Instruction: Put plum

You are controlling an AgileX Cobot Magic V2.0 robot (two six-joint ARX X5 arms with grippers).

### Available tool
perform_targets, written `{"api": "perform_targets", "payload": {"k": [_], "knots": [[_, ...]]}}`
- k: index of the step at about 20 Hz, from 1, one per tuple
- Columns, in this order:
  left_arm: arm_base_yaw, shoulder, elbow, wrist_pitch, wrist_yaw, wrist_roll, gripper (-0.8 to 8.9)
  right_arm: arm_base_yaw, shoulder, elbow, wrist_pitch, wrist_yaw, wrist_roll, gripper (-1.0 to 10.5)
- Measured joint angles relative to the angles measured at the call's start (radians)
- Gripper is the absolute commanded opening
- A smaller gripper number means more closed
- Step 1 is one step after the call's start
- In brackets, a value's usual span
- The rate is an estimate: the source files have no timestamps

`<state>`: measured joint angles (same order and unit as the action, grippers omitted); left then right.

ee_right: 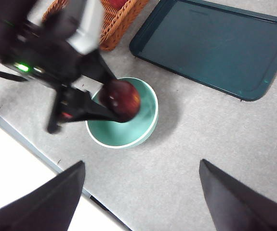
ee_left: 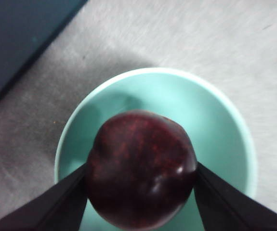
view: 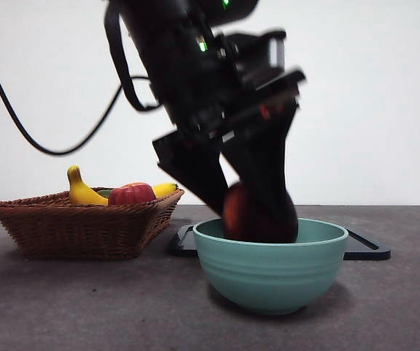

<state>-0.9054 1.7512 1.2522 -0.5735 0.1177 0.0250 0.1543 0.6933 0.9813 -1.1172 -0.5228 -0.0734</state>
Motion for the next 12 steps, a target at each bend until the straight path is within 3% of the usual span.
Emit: {"api": "perform_targets", "payload": {"k": [12], "knots": [[-0.03,0.075,0.0,0.033,-0.01,0.015,2.82,0.0,0.0,0.0,0.0,0.0,0.0,3.8]]}}
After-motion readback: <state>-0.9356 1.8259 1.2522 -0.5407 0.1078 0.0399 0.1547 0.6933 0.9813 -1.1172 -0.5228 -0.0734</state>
